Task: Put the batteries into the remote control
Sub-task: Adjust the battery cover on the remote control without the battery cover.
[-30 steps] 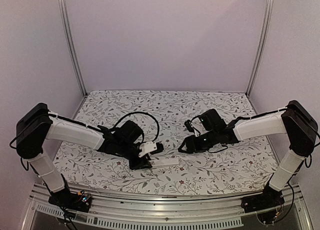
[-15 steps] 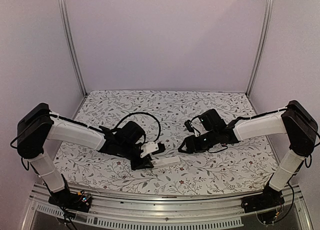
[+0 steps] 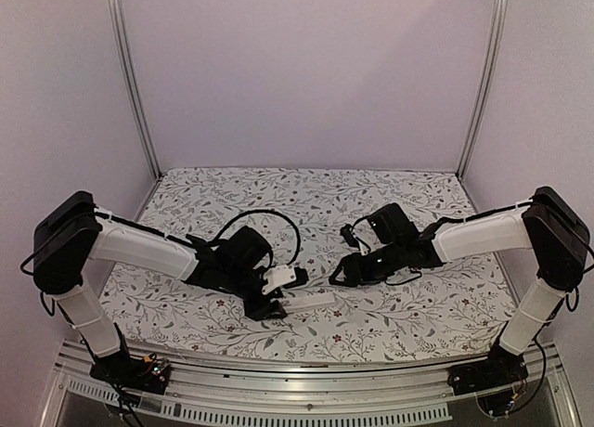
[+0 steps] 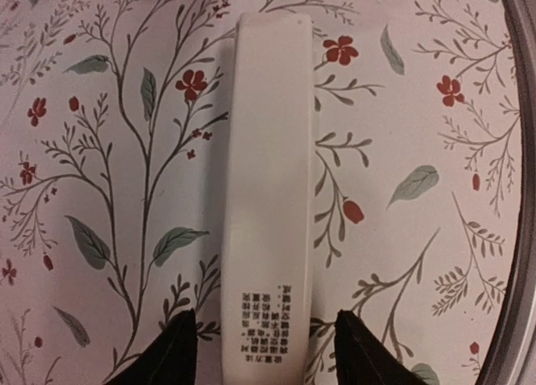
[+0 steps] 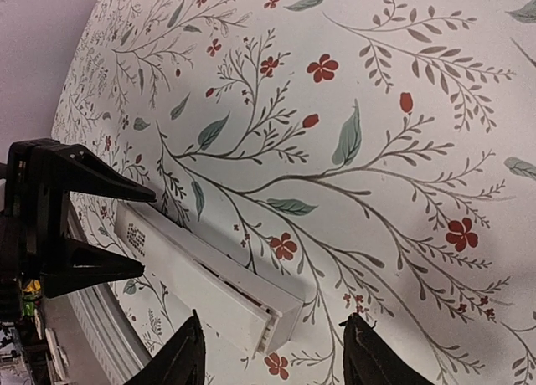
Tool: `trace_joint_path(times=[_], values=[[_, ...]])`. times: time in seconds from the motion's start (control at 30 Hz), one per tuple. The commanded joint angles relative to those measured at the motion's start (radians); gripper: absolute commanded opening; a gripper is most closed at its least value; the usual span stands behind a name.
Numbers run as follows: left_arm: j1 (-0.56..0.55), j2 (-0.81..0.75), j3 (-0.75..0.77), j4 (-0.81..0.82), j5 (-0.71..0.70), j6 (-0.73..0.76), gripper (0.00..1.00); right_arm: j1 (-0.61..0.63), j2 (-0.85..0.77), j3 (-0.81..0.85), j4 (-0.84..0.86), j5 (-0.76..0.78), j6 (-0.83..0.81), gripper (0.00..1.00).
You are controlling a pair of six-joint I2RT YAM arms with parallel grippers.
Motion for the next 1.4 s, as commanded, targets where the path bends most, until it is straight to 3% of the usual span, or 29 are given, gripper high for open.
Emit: trace_joint_path(times=[0.0, 0.07, 0.2, 0.4, 0.57, 0.73, 1.37], values=[[-0.013, -0.031, 0.013, -0.005, -0.02, -0.008, 0.65, 0.007, 0.012, 0.011, -0.028, 0.008, -0.004, 0.55], [-0.012, -0.067, -0.003, 0.007, -0.043, -0.023, 0.72, 0.006, 0.006, 0.025, -0.044, 0.016, -0.016, 0.55], [-0.007, -0.164, -0.031, 0.024, -0.107, -0.093, 0.74, 0.007, -0.001, 0.053, -0.088, 0.049, -0.035, 0.55], [0.0, -0.326, -0.083, 0.031, -0.214, -0.358, 0.73, 0.006, 0.002, 0.054, -0.096, 0.046, -0.027, 0.54], [-0.003, -0.411, -0.146, 0.012, -0.285, -0.683, 0.59, 0.022, 0.006, 0.073, -0.101, 0.059, -0.018, 0.53], [-0.013, -0.464, -0.226, -0.021, -0.338, -0.829, 0.45, 0.034, 0.016, 0.086, -0.106, 0.058, -0.007, 0.53], [-0.06, -0.251, -0.217, 0.082, -0.31, -0.75, 0.35, 0.064, 0.079, 0.079, -0.058, 0.041, 0.059, 0.52]])
